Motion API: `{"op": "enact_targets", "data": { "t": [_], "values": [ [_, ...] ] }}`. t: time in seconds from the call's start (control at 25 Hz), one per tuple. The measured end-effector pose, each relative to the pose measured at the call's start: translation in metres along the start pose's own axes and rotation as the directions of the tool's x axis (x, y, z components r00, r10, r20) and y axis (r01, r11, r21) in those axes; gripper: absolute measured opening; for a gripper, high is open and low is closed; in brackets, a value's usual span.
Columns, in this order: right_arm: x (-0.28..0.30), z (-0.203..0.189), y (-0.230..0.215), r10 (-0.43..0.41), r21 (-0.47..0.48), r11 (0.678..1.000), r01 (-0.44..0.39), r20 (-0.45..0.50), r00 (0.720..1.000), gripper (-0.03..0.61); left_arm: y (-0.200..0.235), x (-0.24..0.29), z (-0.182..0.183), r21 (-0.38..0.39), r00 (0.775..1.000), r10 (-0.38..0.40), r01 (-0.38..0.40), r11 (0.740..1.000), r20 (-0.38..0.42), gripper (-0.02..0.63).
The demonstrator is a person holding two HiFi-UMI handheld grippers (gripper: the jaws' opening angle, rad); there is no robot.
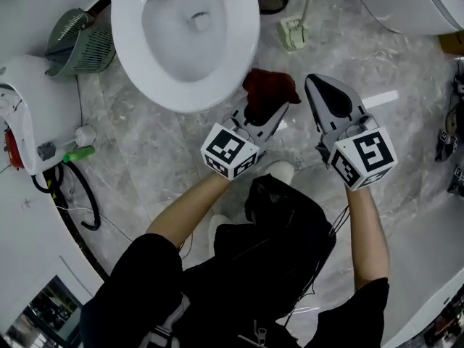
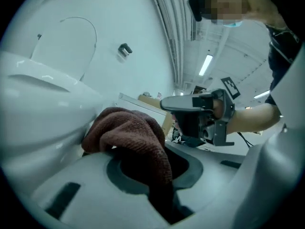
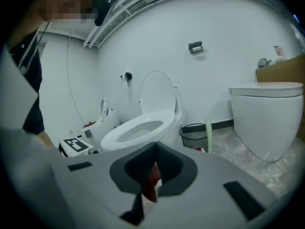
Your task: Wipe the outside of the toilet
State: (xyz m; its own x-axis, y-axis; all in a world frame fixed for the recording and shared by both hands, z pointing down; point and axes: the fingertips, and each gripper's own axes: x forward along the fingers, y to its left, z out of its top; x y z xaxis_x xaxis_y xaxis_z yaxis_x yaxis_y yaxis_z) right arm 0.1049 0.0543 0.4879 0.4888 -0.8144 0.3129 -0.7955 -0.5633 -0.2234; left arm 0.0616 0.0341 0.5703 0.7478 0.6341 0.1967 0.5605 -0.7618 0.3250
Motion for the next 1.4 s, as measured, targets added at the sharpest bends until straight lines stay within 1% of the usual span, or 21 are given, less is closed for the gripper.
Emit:
{"op": "enact_targets", "data": {
  "t": [0.08,0.16,0.24,0.32,0.44,0.56,0.6,0.68,0.72,0.8,0.88,1.0,1.12,1.2,1.32,1.4],
  "values": [
    [0.012,0.025,-0.013,0.051,-0.013,0.999,-0.051,-0.031,0.998,0.003,0.005,0.008,0.018,-0.035,0.998,0.057,-0.057,0.998,-0.003,0.074],
    [0.019,0.055,-0.021,0.098,-0.024,0.995,-0.099,-0.039,0.994,0.002,0.01,0.016,0.038,-0.065,0.993,0.121,-0.121,0.991,-0.005,0.074],
    [0.022,0.086,-0.029,0.139,-0.045,0.989,-0.141,-0.041,0.989,0.003,0.011,0.026,0.055,-0.077,0.986,0.166,-0.166,0.983,-0.008,0.074],
    [0.03,0.111,-0.043,0.174,-0.062,0.982,-0.176,-0.042,0.984,0.003,0.022,0.04,0.07,-0.079,0.976,0.218,-0.218,0.973,-0.011,0.074],
    [0.039,0.13,-0.056,0.252,-0.114,0.96,-0.257,-0.058,0.966,0.003,0.04,0.059,0.081,-0.088,0.951,0.31,-0.31,0.947,-0.015,0.075],
    [0.054,0.141,-0.081,0.329,-0.177,0.926,-0.334,-0.055,0.943,0.003,0.058,0.089,0.092,-0.089,0.931,0.365,-0.363,0.928,0.017,0.075],
    [0.063,0.143,-0.092,0.363,-0.182,0.912,-0.368,-0.058,0.93,0.002,0.066,0.098,0.095,-0.09,0.917,0.398,-0.393,0.915,0.039,0.075],
    [0.084,0.146,-0.11,0.445,-0.158,0.879,-0.449,-0.062,0.893,0.002,0.084,0.11,0.098,-0.104,0.874,0.481,-0.473,0.875,0.072,0.075],
    [0.092,0.147,-0.117,0.482,-0.144,0.862,-0.485,-0.063,0.874,0.002,0.091,0.115,0.096,-0.111,0.854,0.514,-0.505,0.856,0.076,0.075],
    [0.106,0.146,-0.127,0.535,-0.134,0.831,-0.54,-0.077,0.842,0.003,0.104,0.122,0.093,-0.107,0.826,0.558,-0.55,0.828,0.074,0.075],
    [0.109,0.14,-0.127,0.588,-0.151,0.789,-0.596,-0.1,0.803,0.003,0.114,0.123,0.094,-0.106,0.796,0.6,-0.592,0.799,0.076,0.075],
    [0.107,0.137,-0.126,0.67,-0.178,0.714,-0.677,-0.106,0.735,0.002,0.127,0.126,0.104,-0.101,0.739,0.667,-0.659,0.745,0.096,0.075],
    [0.109,0.144,-0.132,0.739,-0.204,0.647,-0.734,-0.069,0.67,0.002,0.143,0.135,0.119,-0.113,0.67,0.73,-0.721,0.683,0.136,0.075],
    [0.11,0.147,-0.136,0.771,-0.208,0.61,-0.765,-0.065,0.633,0.002,0.153,0.141,0.125,-0.122,0.63,0.762,-0.753,0.646,0.149,0.075],
    [0.108,0.154,-0.138,0.795,-0.235,0.573,-0.785,-0.072,0.602,0.002,0.164,0.149,0.125,-0.144,0.58,0.798,-0.787,0.6,0.161,0.075],
    [0.107,0.157,-0.137,0.811,-0.256,0.545,-0.799,-0.083,0.579,0.002,0.171,0.152,0.12,-0.164,0.542,0.825,-0.81,0.564,0.16,0.075]
  ]
}}
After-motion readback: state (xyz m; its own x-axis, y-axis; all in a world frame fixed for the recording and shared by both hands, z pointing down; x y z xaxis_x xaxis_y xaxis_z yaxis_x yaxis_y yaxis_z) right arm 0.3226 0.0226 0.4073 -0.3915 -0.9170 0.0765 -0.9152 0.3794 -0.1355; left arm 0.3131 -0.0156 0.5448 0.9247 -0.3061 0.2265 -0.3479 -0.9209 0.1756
